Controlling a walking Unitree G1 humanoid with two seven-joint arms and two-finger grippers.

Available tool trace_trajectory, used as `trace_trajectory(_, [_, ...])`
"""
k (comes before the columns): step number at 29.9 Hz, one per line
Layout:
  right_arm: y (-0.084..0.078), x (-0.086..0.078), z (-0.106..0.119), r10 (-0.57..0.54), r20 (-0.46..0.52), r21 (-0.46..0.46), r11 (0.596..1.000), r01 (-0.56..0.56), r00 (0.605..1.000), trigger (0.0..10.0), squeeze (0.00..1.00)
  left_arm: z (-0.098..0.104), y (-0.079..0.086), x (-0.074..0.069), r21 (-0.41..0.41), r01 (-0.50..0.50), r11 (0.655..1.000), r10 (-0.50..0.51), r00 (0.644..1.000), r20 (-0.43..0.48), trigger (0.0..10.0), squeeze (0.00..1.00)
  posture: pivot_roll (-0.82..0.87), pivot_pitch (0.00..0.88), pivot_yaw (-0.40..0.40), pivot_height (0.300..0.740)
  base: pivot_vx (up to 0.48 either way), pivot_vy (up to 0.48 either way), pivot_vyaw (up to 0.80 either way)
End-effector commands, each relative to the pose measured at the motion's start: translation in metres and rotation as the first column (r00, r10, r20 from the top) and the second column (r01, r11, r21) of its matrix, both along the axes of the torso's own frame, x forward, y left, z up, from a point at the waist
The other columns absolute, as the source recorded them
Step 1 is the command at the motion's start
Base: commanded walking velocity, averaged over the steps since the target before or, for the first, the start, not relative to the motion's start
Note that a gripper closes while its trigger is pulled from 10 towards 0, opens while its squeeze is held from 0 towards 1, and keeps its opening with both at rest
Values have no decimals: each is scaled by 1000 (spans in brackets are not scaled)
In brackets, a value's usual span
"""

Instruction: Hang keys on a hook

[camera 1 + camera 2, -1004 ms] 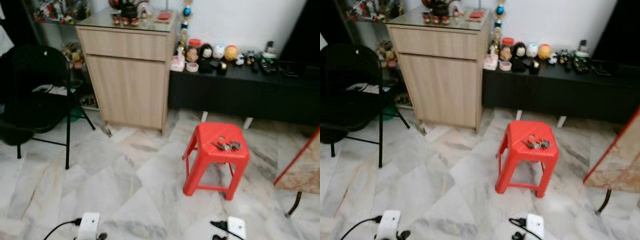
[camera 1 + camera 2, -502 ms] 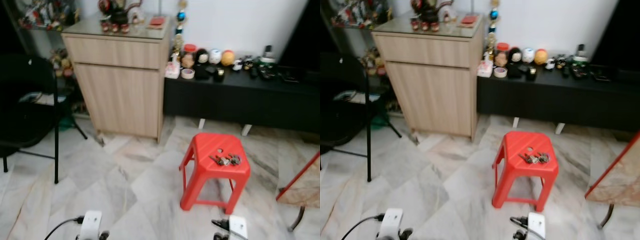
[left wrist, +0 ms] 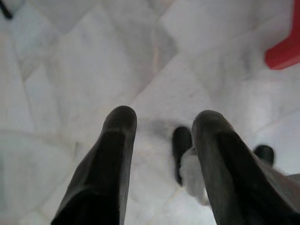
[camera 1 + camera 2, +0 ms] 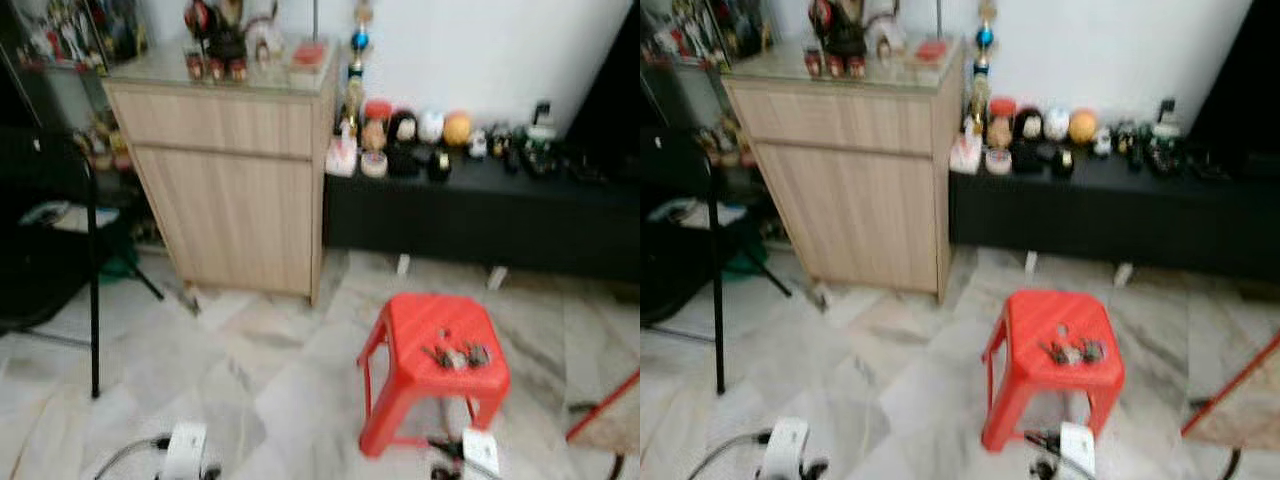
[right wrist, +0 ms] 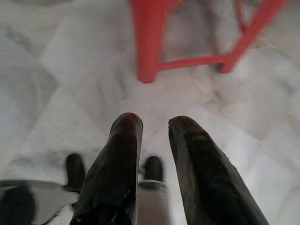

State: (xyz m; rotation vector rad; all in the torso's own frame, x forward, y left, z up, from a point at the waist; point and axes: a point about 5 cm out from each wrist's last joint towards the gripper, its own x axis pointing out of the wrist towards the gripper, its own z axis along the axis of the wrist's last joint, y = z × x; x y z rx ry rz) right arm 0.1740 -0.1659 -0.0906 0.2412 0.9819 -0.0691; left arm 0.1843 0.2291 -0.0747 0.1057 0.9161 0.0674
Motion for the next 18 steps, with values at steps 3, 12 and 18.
trace_trajectory(3, [-5,0,1,-15,4,-6,1000,15,1000,10000,0,0,-3,2,-6,-3,1000,3,1000,3,10000,0,72,0,-45,740,340,0,0])
trace_trajectory(12, [-4,1,1,-20,11,-3,1000,20,1000,10000,0,0,-1,0,-6,-10,1000,10,1000,-2,10000,0,74,0,-46,740,335,0,0])
trace_trajectory(18, [-5,2,1,-20,12,-3,1000,20,1000,10000,0,0,-1,0,0,-13,1000,13,1000,1,10000,0,74,0,-45,740,254,0,0])
